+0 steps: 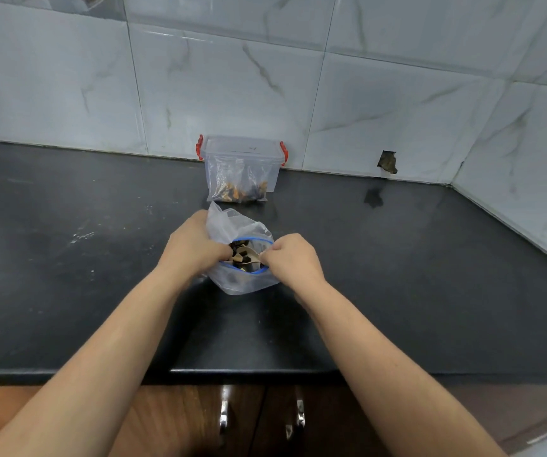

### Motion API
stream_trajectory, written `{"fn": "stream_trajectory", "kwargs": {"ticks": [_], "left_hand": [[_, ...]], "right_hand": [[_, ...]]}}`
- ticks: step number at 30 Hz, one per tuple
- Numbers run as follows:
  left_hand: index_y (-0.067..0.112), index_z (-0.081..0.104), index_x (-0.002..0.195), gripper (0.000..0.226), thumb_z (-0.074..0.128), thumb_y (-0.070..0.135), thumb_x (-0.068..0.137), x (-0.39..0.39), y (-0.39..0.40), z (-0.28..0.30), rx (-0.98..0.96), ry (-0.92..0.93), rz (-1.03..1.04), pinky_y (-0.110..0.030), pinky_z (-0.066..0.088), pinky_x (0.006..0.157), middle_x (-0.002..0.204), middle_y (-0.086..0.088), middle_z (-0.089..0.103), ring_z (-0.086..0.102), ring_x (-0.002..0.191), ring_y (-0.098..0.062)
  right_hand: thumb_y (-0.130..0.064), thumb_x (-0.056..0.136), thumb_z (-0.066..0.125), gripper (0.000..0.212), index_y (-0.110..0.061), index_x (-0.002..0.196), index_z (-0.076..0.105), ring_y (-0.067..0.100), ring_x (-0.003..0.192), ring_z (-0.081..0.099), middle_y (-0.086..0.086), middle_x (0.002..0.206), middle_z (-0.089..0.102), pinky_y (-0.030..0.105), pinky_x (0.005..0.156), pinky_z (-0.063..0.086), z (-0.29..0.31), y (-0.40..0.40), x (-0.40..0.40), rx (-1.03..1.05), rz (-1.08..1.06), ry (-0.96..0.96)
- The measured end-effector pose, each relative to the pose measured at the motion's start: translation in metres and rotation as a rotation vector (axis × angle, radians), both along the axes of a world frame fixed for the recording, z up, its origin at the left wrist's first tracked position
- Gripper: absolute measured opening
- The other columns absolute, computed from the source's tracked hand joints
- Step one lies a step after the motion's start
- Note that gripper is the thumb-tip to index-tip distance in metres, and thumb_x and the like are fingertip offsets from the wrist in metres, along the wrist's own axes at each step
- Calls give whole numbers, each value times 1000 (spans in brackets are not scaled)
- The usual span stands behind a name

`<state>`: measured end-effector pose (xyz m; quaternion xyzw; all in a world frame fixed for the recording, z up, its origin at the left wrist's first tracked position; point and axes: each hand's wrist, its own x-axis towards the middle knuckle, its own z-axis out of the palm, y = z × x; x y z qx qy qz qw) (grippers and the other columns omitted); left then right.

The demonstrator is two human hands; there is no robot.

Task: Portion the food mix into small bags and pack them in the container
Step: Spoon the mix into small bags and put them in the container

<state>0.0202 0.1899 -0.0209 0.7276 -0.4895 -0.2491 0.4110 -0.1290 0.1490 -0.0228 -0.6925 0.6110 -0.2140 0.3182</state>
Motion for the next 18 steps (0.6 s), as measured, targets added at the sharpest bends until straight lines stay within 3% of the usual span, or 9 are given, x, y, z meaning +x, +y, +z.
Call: {"fn": "stream_trajectory", "kwargs": {"ticks": [3, 7, 11, 15, 18], "left_hand": [[21, 56, 104, 51, 65, 24, 54, -2, 1, -3, -9, 27, -12, -40, 54, 77, 95, -2, 67, 62, 93, -26], [25, 56, 107, 49, 76, 24, 62, 1, 4, -7, -45, 38, 5, -36, 55, 72, 98, 2, 67, 63, 93, -22], [23, 53, 113, 60, 82, 33, 62, 4, 11, -9, -146, -4, 55, -41, 55, 67, 110, 0, 61, 59, 98, -22], [23, 39, 136, 92, 86, 40, 59, 4, 16, -9, -254, -85, 135, -53, 44, 97, 137, -6, 41, 41, 126, -27], [32, 21, 143, 109, 89, 35, 57, -1, 25, -4, -362, -2, 63, -48, 34, 109, 148, 2, 32, 33, 135, -19]], "right_hand": [[-11, 83, 57, 18, -12, 65, 54, 16, 55, 41, 1, 59, 45, 28, 51, 34, -6, 1, 6, 93, -48, -134], [-12, 83, 59, 24, -14, 62, 49, 13, 45, 33, 2, 56, 43, 24, 42, 24, 0, -2, -1, 217, -73, -240], [-12, 79, 62, 30, -16, 53, 48, 8, 36, 27, -3, 45, 42, 20, 37, 21, 14, 3, -21, 178, -65, -279], [-15, 78, 65, 32, -15, 50, 48, 9, 36, 22, -4, 42, 38, 15, 35, 15, 26, 11, -38, 181, -37, -269], [-18, 77, 66, 18, -13, 61, 58, 9, 37, 20, -2, 47, 37, 15, 34, 15, 33, 15, -47, 192, -4, -228]]}}
